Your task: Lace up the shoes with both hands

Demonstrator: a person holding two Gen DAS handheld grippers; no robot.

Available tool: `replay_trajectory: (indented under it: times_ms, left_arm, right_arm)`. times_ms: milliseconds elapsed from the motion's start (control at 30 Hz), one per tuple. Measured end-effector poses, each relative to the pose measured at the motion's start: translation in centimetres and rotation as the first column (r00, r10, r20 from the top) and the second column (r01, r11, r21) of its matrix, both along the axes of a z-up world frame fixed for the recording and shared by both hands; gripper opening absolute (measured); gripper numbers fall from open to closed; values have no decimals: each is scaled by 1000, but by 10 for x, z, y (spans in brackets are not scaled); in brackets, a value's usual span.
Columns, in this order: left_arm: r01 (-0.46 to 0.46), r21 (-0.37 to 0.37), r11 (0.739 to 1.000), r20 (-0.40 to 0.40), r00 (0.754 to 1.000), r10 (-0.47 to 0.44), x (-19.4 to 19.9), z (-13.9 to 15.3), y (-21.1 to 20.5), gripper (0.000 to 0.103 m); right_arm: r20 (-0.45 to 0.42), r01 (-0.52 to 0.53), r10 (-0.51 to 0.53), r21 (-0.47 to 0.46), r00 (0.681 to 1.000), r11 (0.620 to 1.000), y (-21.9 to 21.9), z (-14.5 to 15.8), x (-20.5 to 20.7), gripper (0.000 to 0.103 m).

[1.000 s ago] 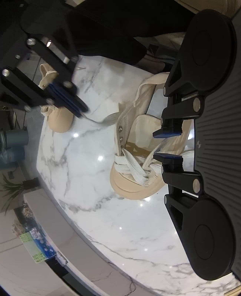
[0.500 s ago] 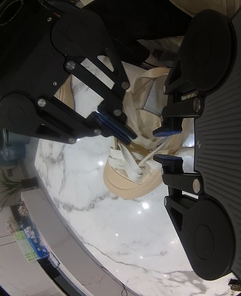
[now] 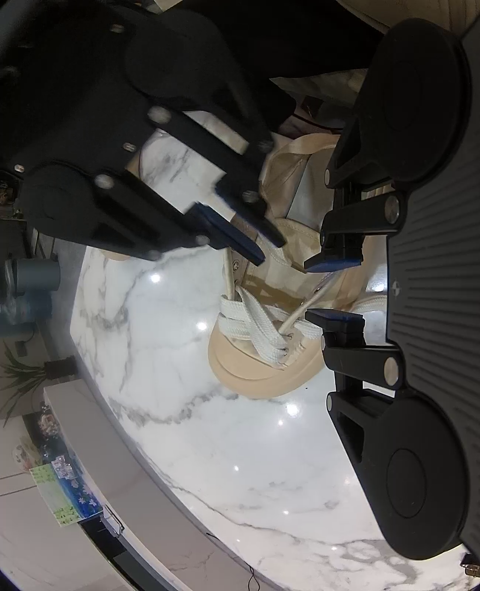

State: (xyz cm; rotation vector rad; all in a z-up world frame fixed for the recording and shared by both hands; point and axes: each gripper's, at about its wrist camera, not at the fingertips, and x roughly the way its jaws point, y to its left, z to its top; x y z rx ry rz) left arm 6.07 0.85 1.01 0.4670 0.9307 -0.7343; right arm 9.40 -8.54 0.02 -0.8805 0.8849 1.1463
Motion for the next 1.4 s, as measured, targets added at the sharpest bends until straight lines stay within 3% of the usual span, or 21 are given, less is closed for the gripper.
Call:
replay_trajectory:
  times_ms: [100,233,267,300,400,900,1400]
  left_arm:
    - [1,1,1000,1,1000,-1,-1,0,0,21]
    - [3,-6,1000,0,1000,-3,0,-1,1,21]
    - [4,-7,1000,0,1000,-4,0,-1,1,21]
    - [5,-8,1000,0,1000,-5,0,-1,1,21]
    - [11,-9,1000,1,1000,-11,-1,0,2,21]
    - [12,-10,1000,-13,1000,-13,2,0,1,19]
    - [7,-7,1000,-13,1000,-7,2,-2,-4,19]
  right_arm:
    - [2,9,-9,-38,1000,999,7,-8,0,21]
    - [-27,29,-32,-91,999,995,13,-19,4,20]
    - [-28,36,-39,-104,999,994,14,-21,4,14]
    - [-29,37,-41,-105,999,994,14,-22,5,1]
    - [-40,48,-52,-97,998,994,9,-22,6,1]
    - [-53,115,-109,121,993,986,-13,29,12,1]
    - [-59,106,-99,120,993,987,-5,17,20,1]
